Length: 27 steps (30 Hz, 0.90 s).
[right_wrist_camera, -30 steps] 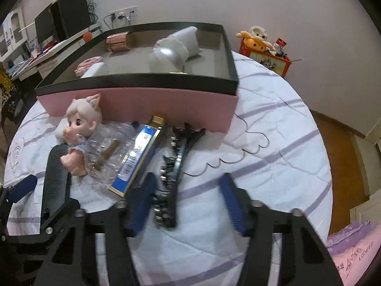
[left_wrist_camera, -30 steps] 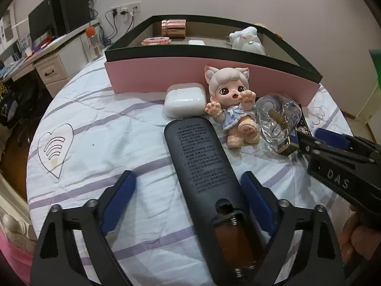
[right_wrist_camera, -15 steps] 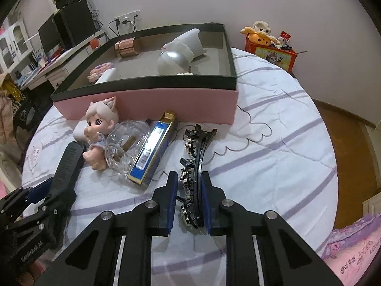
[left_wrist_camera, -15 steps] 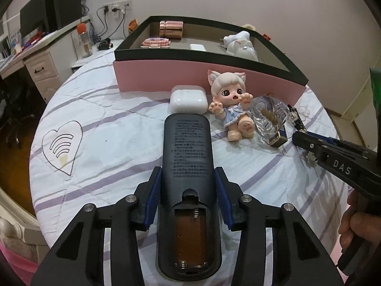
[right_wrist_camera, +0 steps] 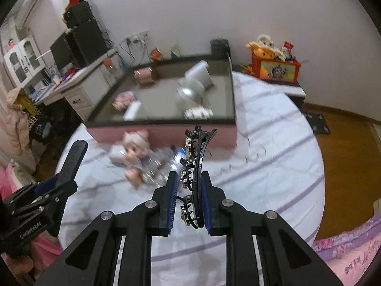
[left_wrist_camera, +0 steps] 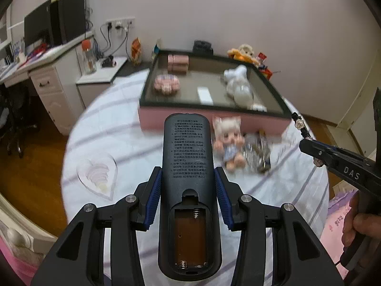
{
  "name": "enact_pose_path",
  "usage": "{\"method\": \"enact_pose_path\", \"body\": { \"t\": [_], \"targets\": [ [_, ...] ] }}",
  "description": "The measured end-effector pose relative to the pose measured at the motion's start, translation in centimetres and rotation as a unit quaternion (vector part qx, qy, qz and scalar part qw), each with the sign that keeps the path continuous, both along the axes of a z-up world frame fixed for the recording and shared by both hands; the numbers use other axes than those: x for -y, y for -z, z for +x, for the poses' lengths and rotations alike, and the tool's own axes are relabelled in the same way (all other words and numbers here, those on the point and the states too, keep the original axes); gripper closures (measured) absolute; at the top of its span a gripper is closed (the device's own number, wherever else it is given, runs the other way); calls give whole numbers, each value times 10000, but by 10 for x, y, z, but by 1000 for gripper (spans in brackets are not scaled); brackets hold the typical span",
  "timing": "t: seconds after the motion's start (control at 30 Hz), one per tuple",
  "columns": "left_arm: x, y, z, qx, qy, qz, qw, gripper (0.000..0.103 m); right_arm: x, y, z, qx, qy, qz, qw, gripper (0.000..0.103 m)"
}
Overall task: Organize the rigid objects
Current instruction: 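Carry the remote and hair clip into the tray and open both tools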
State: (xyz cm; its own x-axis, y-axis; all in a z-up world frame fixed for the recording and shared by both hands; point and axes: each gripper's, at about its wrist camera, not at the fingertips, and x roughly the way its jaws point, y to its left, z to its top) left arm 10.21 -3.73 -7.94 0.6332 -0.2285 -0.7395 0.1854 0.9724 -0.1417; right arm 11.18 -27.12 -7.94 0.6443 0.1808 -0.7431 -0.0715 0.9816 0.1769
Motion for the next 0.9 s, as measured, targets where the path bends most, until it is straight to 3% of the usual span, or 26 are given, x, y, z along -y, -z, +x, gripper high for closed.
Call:
{"method": "enact_pose_path", "body": {
  "t": [0.23, 0.47, 0.6, 0.9],
  "targets": [
    [-7, -41, 47, 152, 97, -31, 9998, 59, -18, -49, 36, 383, -323, -18, 9987, 84],
    [6, -67, 118, 159, 301, -44, 9994, 59, -40, -71, 100, 398, -625, 40, 9972, 84],
    [18, -58, 164, -30, 420, 35, 9991, 59, -47, -65, 141, 223, -692, 50, 9973, 84],
    [44, 2, 253, -795, 530, 99, 9954, 59, -43, -12, 219, -470, -494, 117, 9976, 84]
  ]
}}
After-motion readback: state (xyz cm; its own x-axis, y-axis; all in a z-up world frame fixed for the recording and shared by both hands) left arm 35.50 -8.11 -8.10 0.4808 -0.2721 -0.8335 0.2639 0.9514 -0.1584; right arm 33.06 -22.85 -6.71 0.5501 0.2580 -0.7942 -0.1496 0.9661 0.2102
